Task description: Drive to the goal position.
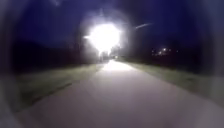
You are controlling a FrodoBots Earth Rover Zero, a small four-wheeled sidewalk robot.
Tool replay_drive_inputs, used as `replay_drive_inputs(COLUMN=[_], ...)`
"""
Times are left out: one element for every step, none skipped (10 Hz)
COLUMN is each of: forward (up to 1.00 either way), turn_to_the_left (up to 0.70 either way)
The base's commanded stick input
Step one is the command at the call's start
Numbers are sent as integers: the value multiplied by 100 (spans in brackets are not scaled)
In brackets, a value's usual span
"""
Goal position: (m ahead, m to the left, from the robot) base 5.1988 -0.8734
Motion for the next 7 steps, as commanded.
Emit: replay_drive_inputs(forward=[100, 100, 100, 100, 100, 100, 100], turn_to_the_left=[0, 0, 0, 0, 0, 0, 0])
